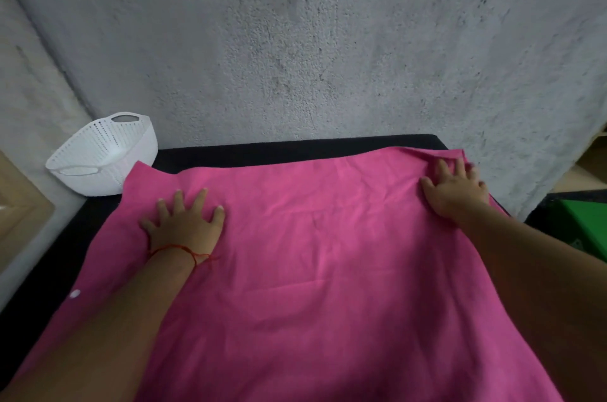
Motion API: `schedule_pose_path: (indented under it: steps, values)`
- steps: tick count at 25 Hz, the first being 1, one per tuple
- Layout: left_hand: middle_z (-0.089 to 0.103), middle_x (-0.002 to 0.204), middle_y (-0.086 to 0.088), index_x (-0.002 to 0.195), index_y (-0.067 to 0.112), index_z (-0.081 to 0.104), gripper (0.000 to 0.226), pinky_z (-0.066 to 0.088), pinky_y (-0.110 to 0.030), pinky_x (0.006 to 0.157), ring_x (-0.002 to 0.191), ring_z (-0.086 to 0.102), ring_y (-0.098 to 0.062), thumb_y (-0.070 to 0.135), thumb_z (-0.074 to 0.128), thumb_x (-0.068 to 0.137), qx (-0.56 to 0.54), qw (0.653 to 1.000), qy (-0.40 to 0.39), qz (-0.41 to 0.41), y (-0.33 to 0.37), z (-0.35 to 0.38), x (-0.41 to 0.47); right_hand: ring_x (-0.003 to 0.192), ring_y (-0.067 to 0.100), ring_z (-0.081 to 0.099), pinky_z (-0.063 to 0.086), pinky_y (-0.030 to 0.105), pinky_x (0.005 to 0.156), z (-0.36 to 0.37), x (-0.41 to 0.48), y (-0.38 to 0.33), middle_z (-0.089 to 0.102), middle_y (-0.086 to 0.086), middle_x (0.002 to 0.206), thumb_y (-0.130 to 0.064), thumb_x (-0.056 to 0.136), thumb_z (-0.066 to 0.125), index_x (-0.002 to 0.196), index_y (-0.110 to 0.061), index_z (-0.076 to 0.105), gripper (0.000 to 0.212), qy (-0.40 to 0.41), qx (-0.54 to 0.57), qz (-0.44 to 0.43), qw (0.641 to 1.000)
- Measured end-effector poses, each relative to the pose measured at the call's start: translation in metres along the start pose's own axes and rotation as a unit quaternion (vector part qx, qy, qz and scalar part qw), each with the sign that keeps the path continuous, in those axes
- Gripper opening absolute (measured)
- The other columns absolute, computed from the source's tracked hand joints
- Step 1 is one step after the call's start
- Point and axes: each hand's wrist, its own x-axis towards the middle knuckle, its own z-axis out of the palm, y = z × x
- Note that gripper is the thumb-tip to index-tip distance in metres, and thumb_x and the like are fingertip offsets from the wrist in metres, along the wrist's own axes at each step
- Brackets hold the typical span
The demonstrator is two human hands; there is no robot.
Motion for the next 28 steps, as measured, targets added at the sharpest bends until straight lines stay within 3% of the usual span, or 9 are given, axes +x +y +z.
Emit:
schedule_pose_path:
  steps: [5, 9, 17, 20, 23, 28]
  values:
    - [0.006, 0.174, -0.002, 0.161, 0.051, 0.007, 0.075, 0.006, -0.073, 0.119, 0.158, 0.005, -0.040, 0.080, 0.016, 0.092, 0.004, 1.000, -0.004, -0.001, 0.002, 0.001, 0.004, 0.157, 0.033, 0.025, 0.026, 0.061, 0.122, 0.009, 0.013, 0.003, 0.024, -0.004, 0.172, -0.062, 0.102, 0.028, 0.157, -0.041, 0.037, 0.059, 0.024, -0.009, -0.031, 0.999]
    - [0.000, 0.175, -0.003, 0.161, 0.053, 0.001, 0.081, 0.005, -0.075, 0.118, 0.158, -0.001, -0.043, 0.087, 0.013, 0.088, 0.001, 0.999, -0.033, 0.009, 0.002, -0.004, 0.004, 0.163, 0.025, 0.011, 0.012, 0.057, 0.128, 0.014, 0.019, 0.008, 0.008, -0.012, 0.177, -0.079, 0.099, 0.018, 0.166, -0.046, 0.014, 0.076, -0.014, 0.007, -0.029, 0.999]
    - [-0.010, 0.174, 0.004, 0.155, 0.065, -0.003, 0.107, 0.001, -0.072, 0.118, 0.159, -0.010, -0.039, 0.111, 0.018, 0.060, -0.002, 0.993, -0.113, 0.040, 0.006, -0.021, 0.036, 0.164, 0.020, 0.004, 0.008, 0.063, 0.128, 0.011, 0.033, 0.021, 0.000, -0.015, 0.177, -0.084, 0.096, 0.020, 0.168, -0.043, 0.008, 0.083, -0.033, 0.015, -0.011, 0.999]
    - [-0.005, 0.174, 0.009, 0.157, 0.062, -0.001, 0.110, 0.003, -0.064, 0.124, 0.160, -0.004, -0.033, 0.111, 0.012, 0.059, 0.011, 0.994, -0.084, 0.071, -0.018, -0.019, 0.055, 0.164, 0.021, 0.005, 0.008, 0.063, 0.128, 0.008, 0.033, 0.020, -0.001, -0.015, 0.177, -0.084, 0.097, 0.020, 0.168, -0.043, 0.007, 0.084, -0.037, 0.018, -0.008, 0.999]
    - [0.002, 0.175, 0.006, 0.162, 0.051, 0.005, 0.116, 0.004, -0.056, 0.127, 0.161, 0.001, -0.031, 0.109, 0.007, 0.061, -0.009, 0.998, -0.048, 0.040, -0.035, -0.015, 0.075, 0.164, 0.022, 0.004, 0.007, 0.063, 0.128, 0.011, 0.033, 0.019, -0.001, -0.015, 0.177, -0.084, 0.096, 0.020, 0.168, -0.044, 0.006, 0.083, -0.036, 0.008, -0.002, 0.999]
    - [0.000, 0.175, 0.001, 0.163, 0.047, 0.004, 0.116, -0.001, -0.056, 0.127, 0.160, -0.003, -0.034, 0.108, 0.011, 0.064, -0.020, 0.998, -0.053, 0.025, -0.036, -0.014, 0.082, 0.164, 0.023, 0.006, 0.009, 0.064, 0.127, 0.013, 0.035, 0.014, 0.000, -0.016, 0.177, -0.086, 0.095, 0.020, 0.168, -0.047, 0.007, 0.084, -0.027, 0.010, -0.004, 1.000]
